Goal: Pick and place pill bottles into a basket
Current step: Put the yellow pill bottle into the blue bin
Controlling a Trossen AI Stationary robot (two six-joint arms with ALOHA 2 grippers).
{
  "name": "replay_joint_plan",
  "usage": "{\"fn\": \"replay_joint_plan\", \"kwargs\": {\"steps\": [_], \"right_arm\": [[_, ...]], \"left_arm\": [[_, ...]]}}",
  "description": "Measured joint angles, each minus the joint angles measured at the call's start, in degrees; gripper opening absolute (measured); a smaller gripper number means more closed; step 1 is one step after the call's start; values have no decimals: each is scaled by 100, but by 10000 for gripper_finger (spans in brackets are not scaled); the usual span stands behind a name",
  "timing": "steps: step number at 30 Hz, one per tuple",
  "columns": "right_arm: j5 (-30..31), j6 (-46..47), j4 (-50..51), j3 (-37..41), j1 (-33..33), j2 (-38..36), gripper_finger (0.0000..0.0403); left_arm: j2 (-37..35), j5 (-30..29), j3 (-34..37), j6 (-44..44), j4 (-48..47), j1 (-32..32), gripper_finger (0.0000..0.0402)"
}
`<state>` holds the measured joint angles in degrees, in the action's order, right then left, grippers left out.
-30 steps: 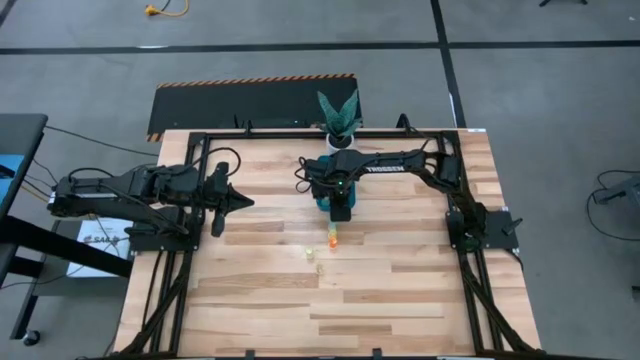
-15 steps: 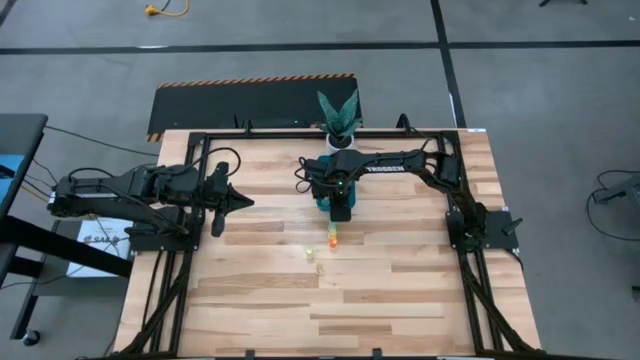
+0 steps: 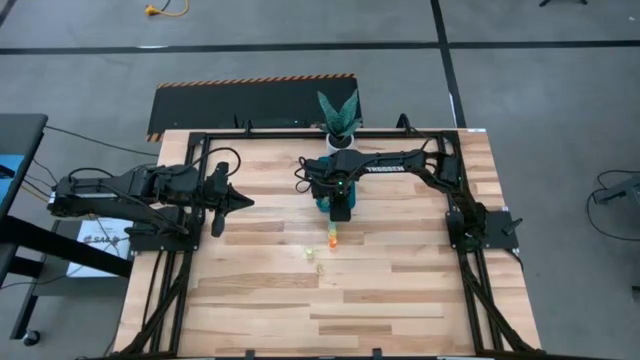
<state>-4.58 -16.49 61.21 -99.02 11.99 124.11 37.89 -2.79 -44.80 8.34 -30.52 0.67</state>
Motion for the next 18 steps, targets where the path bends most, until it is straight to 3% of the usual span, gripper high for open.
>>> {"fn": "replay_joint_plan", "kwargs": {"steps": [18], "right_arm": [[3,-2,-9,0,0,-4,162]], "left_arm": [[-2,2,0,2,-2,2,0]]}}
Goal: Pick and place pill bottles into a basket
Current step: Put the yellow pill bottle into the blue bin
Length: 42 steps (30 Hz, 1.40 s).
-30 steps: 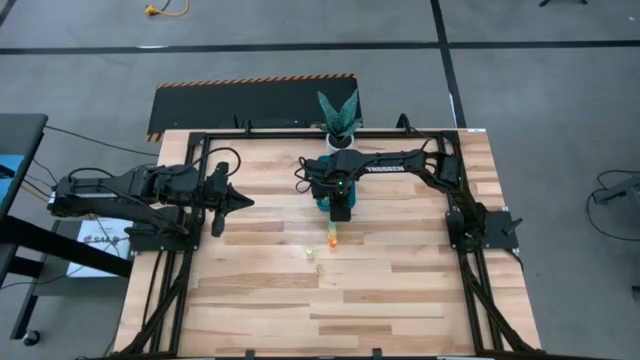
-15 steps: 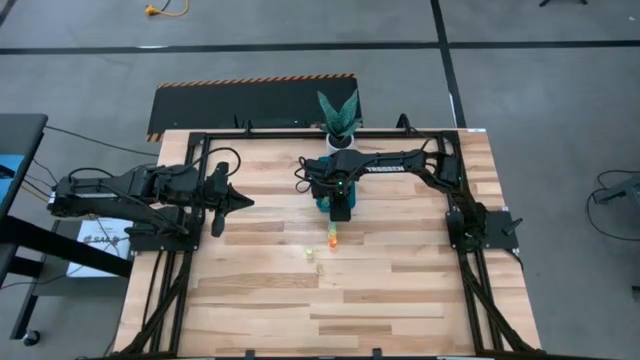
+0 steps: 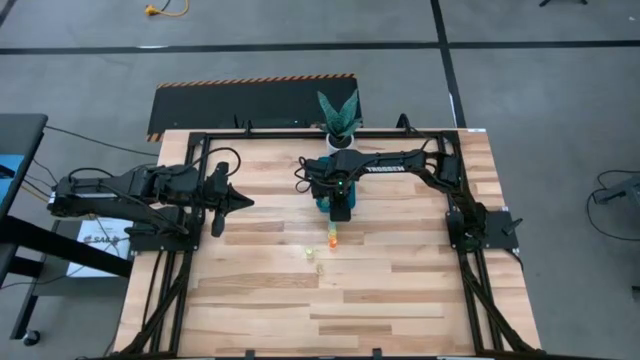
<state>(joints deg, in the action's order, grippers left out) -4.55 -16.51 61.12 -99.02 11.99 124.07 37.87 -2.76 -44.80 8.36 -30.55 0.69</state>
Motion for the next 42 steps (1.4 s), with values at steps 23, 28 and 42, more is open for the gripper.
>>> {"fn": "replay_joint_plan", "kwargs": {"steps": [23,28,42], "right_arm": [[11,0,238,0,2,-2,159],[12,-2,243,0,2,-2,159],[11,-147,804,-816,4,-9,159]], "left_arm": [[0,-1,0,-4,1,0,0],[1,0,0,-6,0,-2,0],[2,0,0,-6,1,-2,0]]}}
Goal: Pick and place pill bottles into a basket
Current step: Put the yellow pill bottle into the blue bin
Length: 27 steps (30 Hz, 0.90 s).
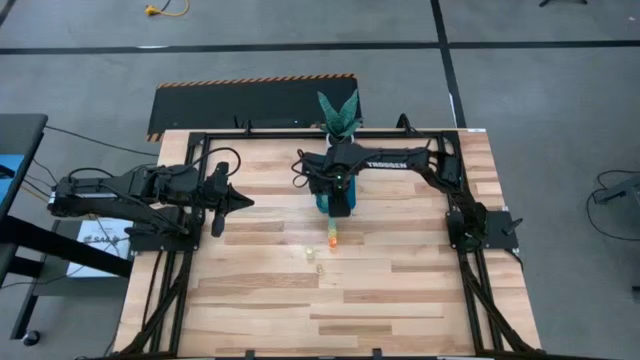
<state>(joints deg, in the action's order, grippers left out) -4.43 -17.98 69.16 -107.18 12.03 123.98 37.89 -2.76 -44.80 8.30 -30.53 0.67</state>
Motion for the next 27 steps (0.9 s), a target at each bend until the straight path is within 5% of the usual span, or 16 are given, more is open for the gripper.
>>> {"fn": "replay_joint_plan", "kwargs": {"steps": [9,13,18,27], "right_arm": [[119,18,1261,-908,2,-10,159],[-367,325,1640,-1097,-26,-220,159],[-1356,773,1757,-926,-192,-666,159],[-1352,1217,1158,66,-1002,-1603,159]], "left_arm": [[0,0,0,1,-1,0,0],[0,-2,0,-16,-1,0,0],[0,-2,0,-33,-69,2,0],[131,93,0,-112,-146,0,0]]}}
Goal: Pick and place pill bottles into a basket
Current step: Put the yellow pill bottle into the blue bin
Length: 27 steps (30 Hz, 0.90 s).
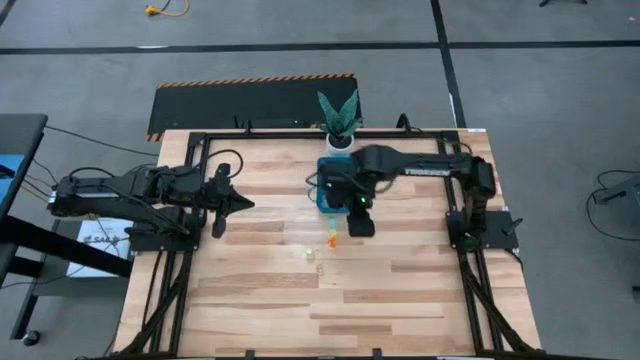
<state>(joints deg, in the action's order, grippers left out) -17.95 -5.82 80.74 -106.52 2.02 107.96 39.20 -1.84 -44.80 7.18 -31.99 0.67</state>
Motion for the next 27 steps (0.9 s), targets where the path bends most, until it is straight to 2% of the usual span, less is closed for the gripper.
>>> {"fn": "replay_joint_plan", "kwargs": {"steps": [4,10,15,21,25,27], "right_arm": [[42,407,-861,1063,-278,-692,159],[1024,1373,-2096,3106,-551,-1893,159],[1489,2351,-2773,4496,-794,-2699,159],[2679,3288,-3391,5486,-1183,-3231,159],[3580,4236,-3374,5787,-1395,-3228,159],[3924,4633,-3382,5887,-1479,-3124,159]], "left_arm": [[302,167,0,-4,255,2,0],[893,172,0,-45,914,153,0],[1408,342,0,-19,985,345,0],[2004,1358,0,285,1244,530,0],[2459,2226,-2,247,1604,606,0],[2713,2401,-19,315,1760,619,0]]}}
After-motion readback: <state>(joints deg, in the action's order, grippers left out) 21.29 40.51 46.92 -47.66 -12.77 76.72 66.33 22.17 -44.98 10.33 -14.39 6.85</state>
